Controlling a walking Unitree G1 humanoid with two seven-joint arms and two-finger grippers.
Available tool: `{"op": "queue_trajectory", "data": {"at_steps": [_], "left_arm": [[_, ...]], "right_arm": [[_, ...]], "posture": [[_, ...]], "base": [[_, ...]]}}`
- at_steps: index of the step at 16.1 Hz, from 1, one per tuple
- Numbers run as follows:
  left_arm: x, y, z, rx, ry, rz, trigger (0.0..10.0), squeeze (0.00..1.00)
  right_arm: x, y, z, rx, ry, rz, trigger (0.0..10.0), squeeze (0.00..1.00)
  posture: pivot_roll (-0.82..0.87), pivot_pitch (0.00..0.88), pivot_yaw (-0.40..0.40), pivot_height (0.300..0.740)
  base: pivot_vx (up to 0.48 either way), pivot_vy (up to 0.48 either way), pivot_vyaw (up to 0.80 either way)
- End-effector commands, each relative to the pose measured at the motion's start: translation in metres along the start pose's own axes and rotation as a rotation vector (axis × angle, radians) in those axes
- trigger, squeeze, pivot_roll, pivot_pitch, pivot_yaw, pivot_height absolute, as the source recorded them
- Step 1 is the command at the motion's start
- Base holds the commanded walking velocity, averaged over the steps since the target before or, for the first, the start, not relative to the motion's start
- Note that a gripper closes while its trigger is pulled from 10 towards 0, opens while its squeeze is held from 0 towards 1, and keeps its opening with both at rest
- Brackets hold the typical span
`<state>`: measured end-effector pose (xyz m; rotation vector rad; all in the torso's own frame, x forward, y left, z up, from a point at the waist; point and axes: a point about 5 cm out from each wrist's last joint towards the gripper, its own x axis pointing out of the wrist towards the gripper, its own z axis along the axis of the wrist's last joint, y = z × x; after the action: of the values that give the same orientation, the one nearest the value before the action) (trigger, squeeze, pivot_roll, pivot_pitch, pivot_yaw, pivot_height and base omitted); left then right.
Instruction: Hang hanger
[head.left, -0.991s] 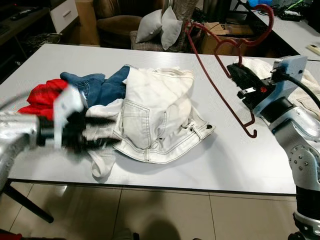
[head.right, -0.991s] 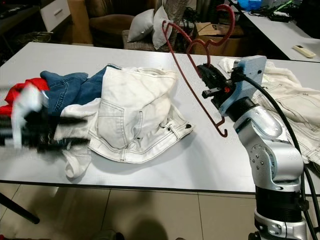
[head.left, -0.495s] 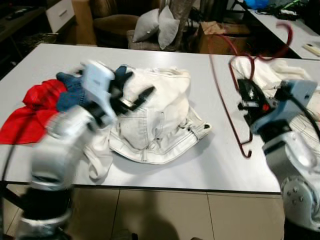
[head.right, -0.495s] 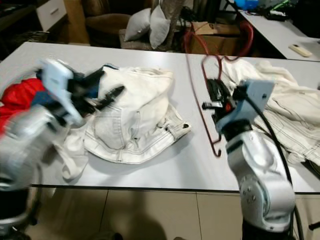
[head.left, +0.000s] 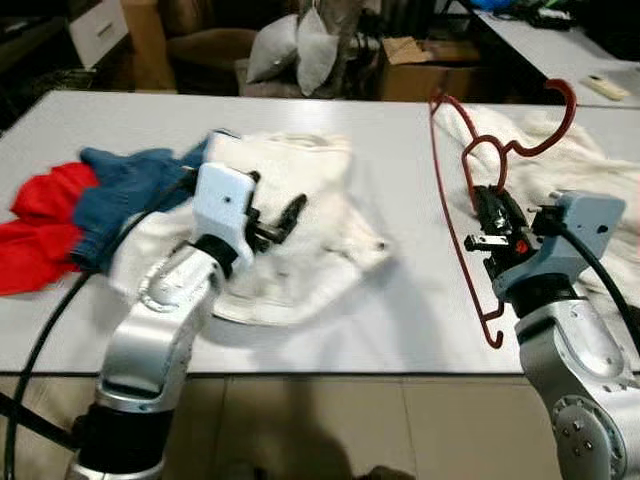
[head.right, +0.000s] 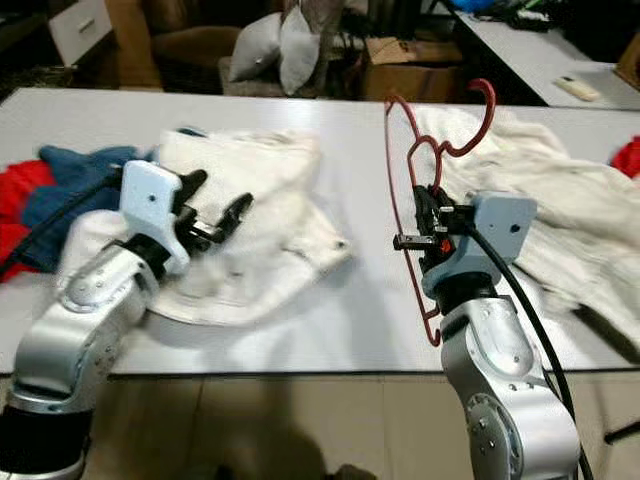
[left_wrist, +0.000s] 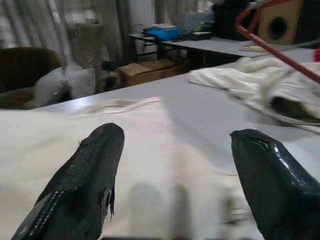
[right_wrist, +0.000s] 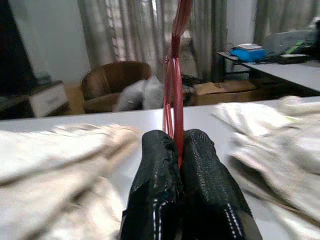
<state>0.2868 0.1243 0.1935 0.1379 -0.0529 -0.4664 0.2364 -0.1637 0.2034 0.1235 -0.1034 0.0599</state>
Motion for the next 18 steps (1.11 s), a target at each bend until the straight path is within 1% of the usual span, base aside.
{"op": "queue_trajectory", "data": {"at_steps": [1,5,7,12,18], "left_arm": [[-0.003,-0.002,0.004,0.024,-0.01,0.006,10.0,0.22],[-0.004,-0.002,0.004,0.026,-0.006,0.028,10.0,0.23],[-0.003,-0.003,0.004,0.029,-0.005,0.034,10.0,0.22],[0.001,-0.008,0.01,0.025,-0.021,0.034,10.0,0.22],[0.001,-0.014,0.007,0.026,-0.009,0.006,10.0,0.22]], "right_arm": [[-0.002,0.005,0.0,0.002,-0.001,0.017,10.0,0.0],[-0.002,0.009,-0.002,-0.002,0.008,0.027,10.0,0.0],[-0.001,0.009,-0.001,-0.004,0.006,0.021,10.0,0.0],[0.0,-0.001,0.003,-0.032,-0.009,-0.028,10.0,0.0],[-0.005,-0.002,0.003,0.001,0.0,-0.035,10.0,0.0]], "posture": [[-0.02,0.055,-0.053,0.74],[-0.02,0.077,-0.058,0.74],[-0.03,0.075,-0.059,0.74],[-0.03,0.083,-0.054,0.74],[-0.04,0.086,-0.037,0.74]], "base": [[0.0,-0.439,0.0],[0.0,-0.438,0.0],[0.0,-0.439,0.0],[0.0,-0.438,0.0],[0.0,-0.437,0.0]]}}
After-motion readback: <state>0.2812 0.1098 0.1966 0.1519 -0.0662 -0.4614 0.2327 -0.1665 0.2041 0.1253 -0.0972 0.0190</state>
